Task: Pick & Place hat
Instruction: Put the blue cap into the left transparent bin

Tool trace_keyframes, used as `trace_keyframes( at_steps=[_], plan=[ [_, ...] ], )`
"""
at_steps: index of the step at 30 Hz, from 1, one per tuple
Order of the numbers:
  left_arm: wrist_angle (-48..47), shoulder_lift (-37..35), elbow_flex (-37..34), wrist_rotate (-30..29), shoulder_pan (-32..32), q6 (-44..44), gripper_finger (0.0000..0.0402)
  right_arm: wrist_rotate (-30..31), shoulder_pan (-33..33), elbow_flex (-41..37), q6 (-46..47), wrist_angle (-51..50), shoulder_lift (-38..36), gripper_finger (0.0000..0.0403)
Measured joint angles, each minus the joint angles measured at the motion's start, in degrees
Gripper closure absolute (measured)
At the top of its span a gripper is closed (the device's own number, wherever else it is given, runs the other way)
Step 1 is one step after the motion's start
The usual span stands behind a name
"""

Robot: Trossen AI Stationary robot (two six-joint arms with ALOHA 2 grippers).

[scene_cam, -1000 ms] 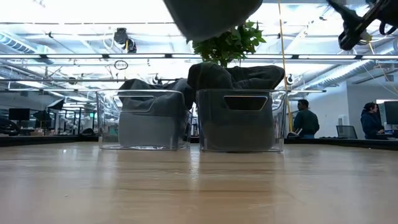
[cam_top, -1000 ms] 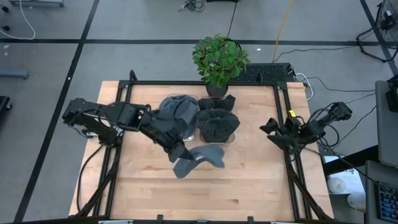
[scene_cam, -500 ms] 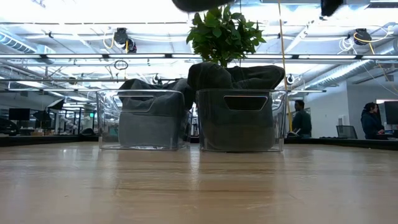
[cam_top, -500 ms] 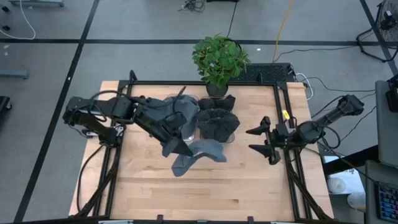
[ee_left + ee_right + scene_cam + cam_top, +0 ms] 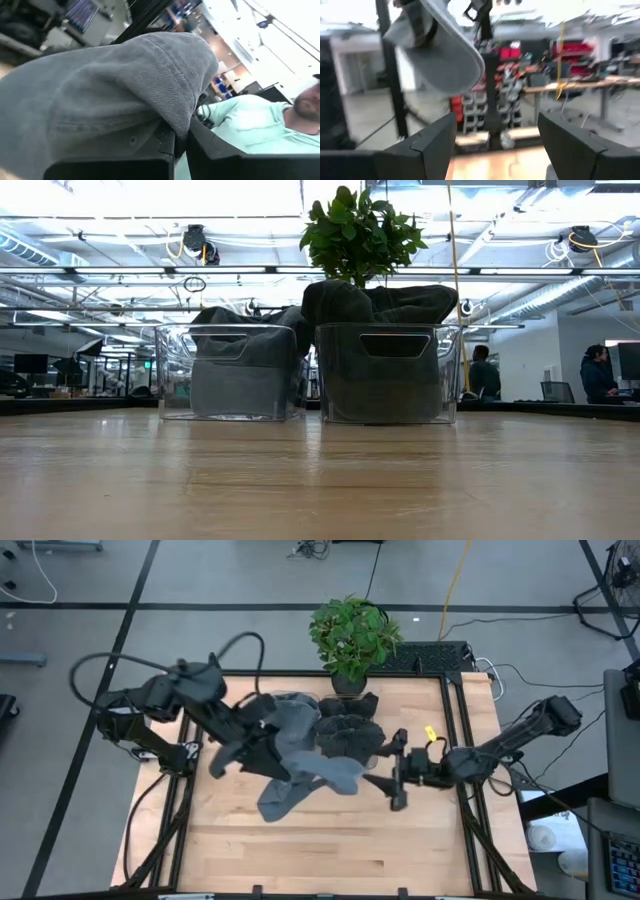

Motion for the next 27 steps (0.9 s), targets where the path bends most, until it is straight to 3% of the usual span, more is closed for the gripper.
trace_keyframes(
  at_steps=[6,13,18,22,27],
  plan=[
    [0.0,0.0,4.1,1.6,0.0,2.0,0.0386,-0.1,-3.4,7.3,-1.0,3.0,8.0,0.0135],
    [-1.4,0.1,4.1,4.5,0.0,2.8,0.0386,-4.7,-5.9,17.6,-4.2,2.9,15.5,0.0135],
    [-1.2,0.0,4.1,5.4,0.0,4.2,0.0386,-5.3,-7.1,21.4,-4.3,2.7,19.0,0.0135],
    [-1.2,0.0,4.1,5.6,0.0,5.0,0.0386,-10.7,-7.4,24.2,-3.4,2.7,21.5,0.0135],
    [-1.5,0.0,4.1,6.4,0.0,5.0,0.0386,-10.9,-7.5,26.8,-3.0,2.8,23.5,0.0135]
  ],
)
